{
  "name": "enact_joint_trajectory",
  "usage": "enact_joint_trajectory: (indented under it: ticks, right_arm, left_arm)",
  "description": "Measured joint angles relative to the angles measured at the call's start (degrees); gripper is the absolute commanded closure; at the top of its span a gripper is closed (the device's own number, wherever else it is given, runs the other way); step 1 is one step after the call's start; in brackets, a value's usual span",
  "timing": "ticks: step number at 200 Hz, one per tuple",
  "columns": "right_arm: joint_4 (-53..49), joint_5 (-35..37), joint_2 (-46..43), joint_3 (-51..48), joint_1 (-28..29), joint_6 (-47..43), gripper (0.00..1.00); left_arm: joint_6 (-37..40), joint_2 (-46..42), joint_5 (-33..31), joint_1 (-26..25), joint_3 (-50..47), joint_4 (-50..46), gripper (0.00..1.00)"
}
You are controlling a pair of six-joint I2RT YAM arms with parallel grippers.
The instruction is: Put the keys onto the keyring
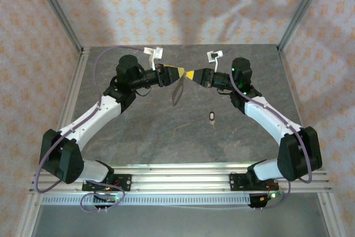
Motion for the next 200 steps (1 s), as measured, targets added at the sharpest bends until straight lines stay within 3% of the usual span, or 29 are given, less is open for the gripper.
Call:
enact_joint_trajectory:
  ticks: [54,156,169,200]
  right_arm:
    - [0.00,0.07,-0.07,0.09,-0.11,-0.02,1.00]
    - [-0.22,0.68,-0.07,0.09,-0.22,-0.24,1.00]
    - [-0.26,0.68,-0.07,0.09,-0.22,-0.44,1.00]
    - [-1.38,0.68,-0.07,0.09,-0.22,-1.18,1.00]
  left_arm:
    - [0.13,1.16,1.22,-1.49,1.05,-0.04,0.46]
    - [3.30,1.16,5.16,-2.23,1.05,-2.69,0.64]
    - [4.15,1.14,5.27,-2.23,1.03,-3.23,0.63]
    - [5.05,0.17,3.85,-2.10,0.52,-4.26,0.44]
